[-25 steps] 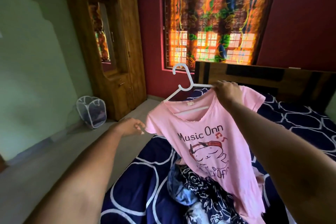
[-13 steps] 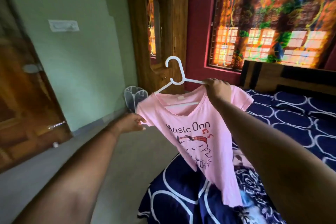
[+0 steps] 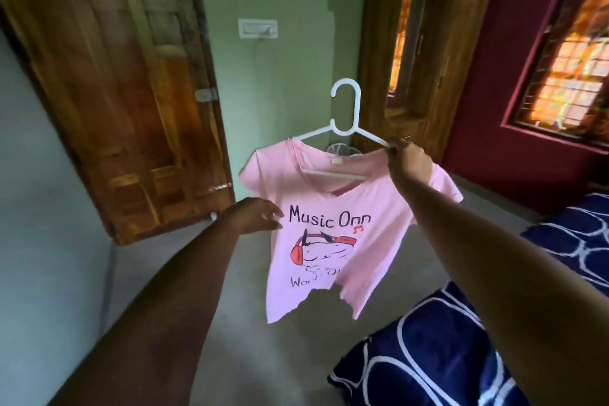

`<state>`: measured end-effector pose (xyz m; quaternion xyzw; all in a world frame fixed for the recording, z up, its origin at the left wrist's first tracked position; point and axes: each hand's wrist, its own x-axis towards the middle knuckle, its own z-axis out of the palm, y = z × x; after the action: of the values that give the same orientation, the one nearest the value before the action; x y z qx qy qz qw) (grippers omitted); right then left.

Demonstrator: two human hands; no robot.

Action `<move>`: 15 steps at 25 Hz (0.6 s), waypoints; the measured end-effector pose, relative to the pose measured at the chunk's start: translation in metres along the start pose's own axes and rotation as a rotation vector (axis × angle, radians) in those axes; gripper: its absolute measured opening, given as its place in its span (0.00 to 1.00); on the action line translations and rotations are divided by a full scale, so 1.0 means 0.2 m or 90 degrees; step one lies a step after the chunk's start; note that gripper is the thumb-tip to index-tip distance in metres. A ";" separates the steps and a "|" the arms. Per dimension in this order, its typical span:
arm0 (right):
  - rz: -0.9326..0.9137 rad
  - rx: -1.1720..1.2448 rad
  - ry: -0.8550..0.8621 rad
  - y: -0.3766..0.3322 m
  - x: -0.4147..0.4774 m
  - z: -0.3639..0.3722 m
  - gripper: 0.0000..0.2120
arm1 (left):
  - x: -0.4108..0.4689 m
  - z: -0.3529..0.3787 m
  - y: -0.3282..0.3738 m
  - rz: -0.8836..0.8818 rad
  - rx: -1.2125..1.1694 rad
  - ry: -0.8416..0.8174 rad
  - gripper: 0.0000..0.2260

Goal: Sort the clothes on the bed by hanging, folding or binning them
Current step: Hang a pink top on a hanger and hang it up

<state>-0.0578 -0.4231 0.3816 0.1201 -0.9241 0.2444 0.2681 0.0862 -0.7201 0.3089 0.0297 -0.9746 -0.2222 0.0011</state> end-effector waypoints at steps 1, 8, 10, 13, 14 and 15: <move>-0.013 0.007 -0.008 -0.06 0.03 0.06 0.13 | 0.00 0.00 -0.08 -0.013 0.001 0.013 0.10; -0.082 0.023 -0.069 -0.35 0.31 0.47 0.14 | 0.23 -0.08 -0.41 -0.047 -0.040 0.064 0.16; -0.091 0.026 -0.075 -0.39 0.46 0.60 0.15 | 0.39 -0.13 -0.49 -0.056 -0.040 0.063 0.15; -0.082 0.026 -0.082 -0.40 0.70 0.75 0.15 | 0.63 -0.19 -0.57 -0.080 -0.049 0.049 0.15; -0.072 0.029 -0.087 -0.39 0.78 0.81 0.15 | 0.73 -0.21 -0.60 -0.079 -0.051 0.045 0.15; -0.061 0.032 -0.089 -0.38 0.87 0.86 0.15 | 0.83 -0.24 -0.62 -0.080 -0.052 0.042 0.15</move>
<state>-0.2505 -0.5915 0.3811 0.1881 -0.9272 0.2457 0.2112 -0.0723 -0.8619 0.2967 0.0983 -0.9604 -0.2599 0.0204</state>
